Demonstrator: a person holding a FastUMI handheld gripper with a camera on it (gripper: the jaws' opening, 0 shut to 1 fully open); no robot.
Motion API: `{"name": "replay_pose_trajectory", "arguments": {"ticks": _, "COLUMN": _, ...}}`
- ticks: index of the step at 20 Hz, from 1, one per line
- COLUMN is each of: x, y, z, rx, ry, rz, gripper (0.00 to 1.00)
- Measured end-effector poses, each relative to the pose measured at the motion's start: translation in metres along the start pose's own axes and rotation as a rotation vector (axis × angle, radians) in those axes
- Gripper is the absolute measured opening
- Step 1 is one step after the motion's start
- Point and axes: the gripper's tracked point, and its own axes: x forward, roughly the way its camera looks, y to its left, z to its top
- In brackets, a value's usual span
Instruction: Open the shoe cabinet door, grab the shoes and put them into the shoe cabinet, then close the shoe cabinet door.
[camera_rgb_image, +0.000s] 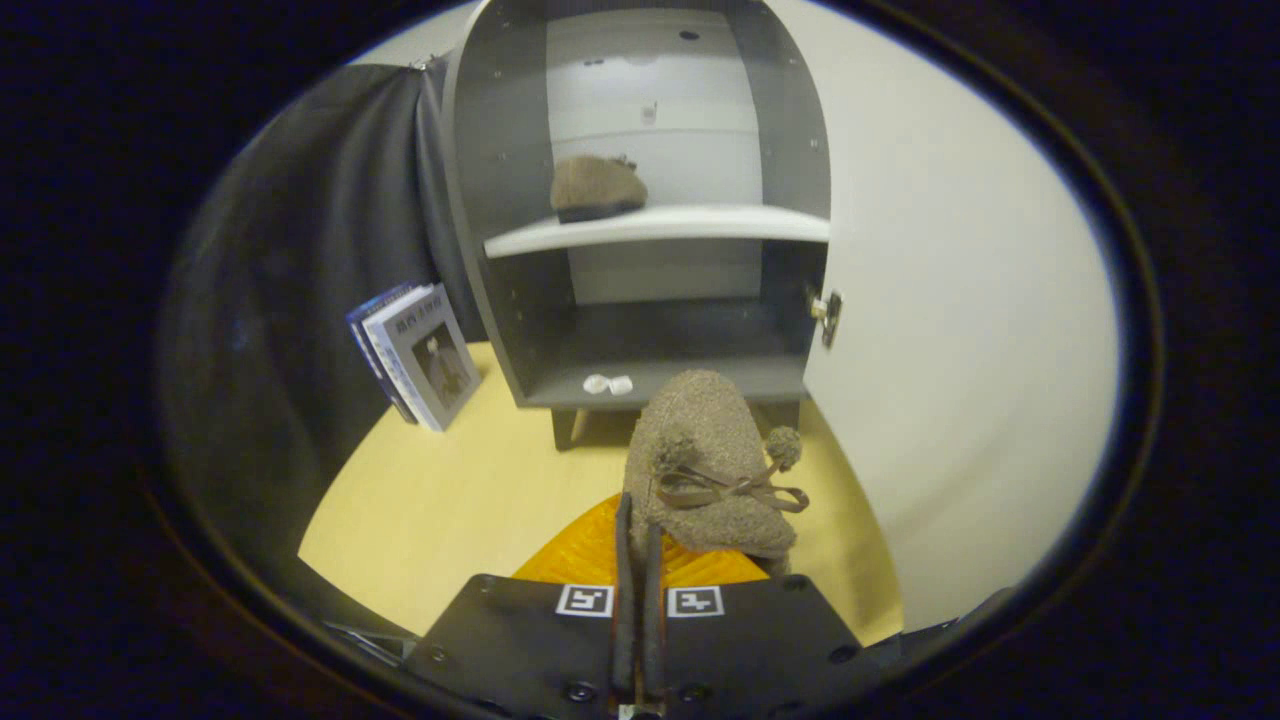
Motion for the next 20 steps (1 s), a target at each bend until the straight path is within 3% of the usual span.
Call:
{"name": "replay_pose_trajectory", "arguments": {"ticks": 7, "x": 0.002, "y": -0.011, "z": 0.126, "rx": -0.058, "ry": -0.188, "rz": -0.03, "gripper": 0.05}}
{"name": "replay_pose_trajectory", "arguments": {"ticks": 15, "x": 0.1, "y": -0.02, "z": 0.236, "rx": -0.116, "ry": -0.281, "rz": -0.119, "gripper": 0.05}}
{"name": "replay_pose_trajectory", "arguments": {"ticks": 20, "x": 0.168, "y": -0.033, "z": 0.254, "rx": -0.118, "ry": -0.239, "rz": -0.17, "gripper": 0.05}}
